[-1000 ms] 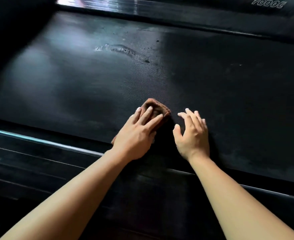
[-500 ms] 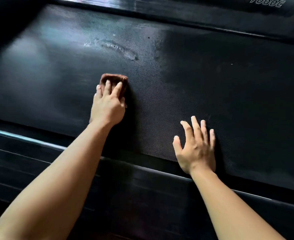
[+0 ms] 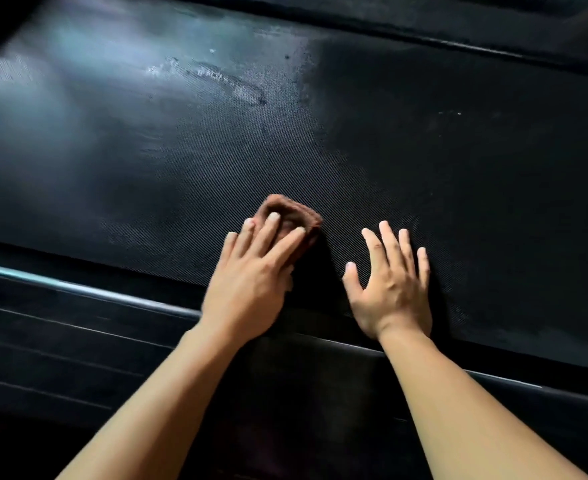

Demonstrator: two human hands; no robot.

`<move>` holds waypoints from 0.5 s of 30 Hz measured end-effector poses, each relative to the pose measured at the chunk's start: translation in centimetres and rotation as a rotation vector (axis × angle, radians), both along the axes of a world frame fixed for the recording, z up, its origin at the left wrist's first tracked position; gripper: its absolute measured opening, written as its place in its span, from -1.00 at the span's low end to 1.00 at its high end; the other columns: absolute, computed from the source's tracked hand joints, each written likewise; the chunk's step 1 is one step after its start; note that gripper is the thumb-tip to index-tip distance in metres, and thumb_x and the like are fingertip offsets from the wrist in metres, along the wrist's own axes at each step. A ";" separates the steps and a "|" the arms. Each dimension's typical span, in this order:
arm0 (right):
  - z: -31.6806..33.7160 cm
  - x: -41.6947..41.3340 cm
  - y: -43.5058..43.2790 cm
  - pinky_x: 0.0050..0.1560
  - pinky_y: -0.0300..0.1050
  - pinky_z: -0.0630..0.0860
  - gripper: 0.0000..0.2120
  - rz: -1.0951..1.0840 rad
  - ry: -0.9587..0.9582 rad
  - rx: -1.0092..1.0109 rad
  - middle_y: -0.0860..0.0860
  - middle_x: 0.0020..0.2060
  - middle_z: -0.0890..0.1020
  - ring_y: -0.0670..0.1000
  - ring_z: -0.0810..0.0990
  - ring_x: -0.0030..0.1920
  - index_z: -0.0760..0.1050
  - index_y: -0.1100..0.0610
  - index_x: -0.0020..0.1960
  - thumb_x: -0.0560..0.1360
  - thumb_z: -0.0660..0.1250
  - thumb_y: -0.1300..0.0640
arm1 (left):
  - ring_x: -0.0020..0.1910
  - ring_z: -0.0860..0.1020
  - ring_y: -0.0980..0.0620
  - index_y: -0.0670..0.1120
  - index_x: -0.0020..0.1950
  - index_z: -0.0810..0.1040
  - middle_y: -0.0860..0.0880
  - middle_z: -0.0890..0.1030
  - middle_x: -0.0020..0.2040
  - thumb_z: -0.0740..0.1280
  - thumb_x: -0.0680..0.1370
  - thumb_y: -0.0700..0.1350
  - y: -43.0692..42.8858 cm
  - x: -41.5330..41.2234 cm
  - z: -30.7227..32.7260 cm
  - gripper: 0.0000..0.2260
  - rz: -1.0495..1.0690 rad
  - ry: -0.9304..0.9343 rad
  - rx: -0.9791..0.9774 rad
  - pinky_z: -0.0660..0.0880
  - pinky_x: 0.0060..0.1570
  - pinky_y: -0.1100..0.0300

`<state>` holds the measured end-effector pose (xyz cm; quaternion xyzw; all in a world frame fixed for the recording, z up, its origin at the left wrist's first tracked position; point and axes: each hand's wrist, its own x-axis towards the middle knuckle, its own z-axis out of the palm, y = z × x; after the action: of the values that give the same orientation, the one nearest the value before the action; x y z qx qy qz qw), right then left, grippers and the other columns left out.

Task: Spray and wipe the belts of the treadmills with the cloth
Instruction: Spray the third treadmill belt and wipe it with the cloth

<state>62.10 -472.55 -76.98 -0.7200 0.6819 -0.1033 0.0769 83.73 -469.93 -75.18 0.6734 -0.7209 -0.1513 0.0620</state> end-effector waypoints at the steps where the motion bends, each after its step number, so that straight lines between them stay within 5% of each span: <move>1: 0.0 0.0 0.0 0.56 0.19 -0.07 -0.36 0.002 -0.001 -0.006 -0.01 0.58 0.18 0.09 0.06 0.59 0.26 -0.02 0.54 0.51 0.02 -0.22 | 0.57 0.17 -0.25 0.20 0.58 0.22 -0.05 0.19 0.62 0.10 0.57 0.09 0.1 1.4 0.0 -0.47 0.047 0.008 -0.005 0.12 0.50 -0.19; 9: 0.0 0.1 0.1 0.55 0.20 -0.05 -0.37 -0.006 -0.012 -0.020 0.00 0.57 0.20 0.10 0.08 0.58 0.27 -0.02 0.53 0.51 0.03 -0.22 | 0.61 0.01 -0.24 0.10 0.62 0.17 -0.13 0.06 0.65 0.19 0.66 -0.02 -8.5 5.4 0.4 -0.48 0.356 0.017 -0.051 -0.08 0.59 0.01; 15: 0.1 0.1 0.0 0.56 0.19 -0.07 -0.35 -0.007 -0.001 0.010 -0.02 0.58 0.17 0.08 0.04 0.59 0.25 -0.03 0.54 0.50 -0.01 -0.23 | 0.61 0.06 -0.21 0.05 0.61 0.19 -0.22 0.15 0.61 0.17 0.62 -0.02 -12.1 -1.6 0.1 -0.47 0.014 -0.013 -0.106 -0.04 0.59 -0.05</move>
<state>62.16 -472.52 -76.87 -0.7173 0.6848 -0.1006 0.0805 82.12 -481.99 -75.10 0.6750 -0.7237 -0.1084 0.0939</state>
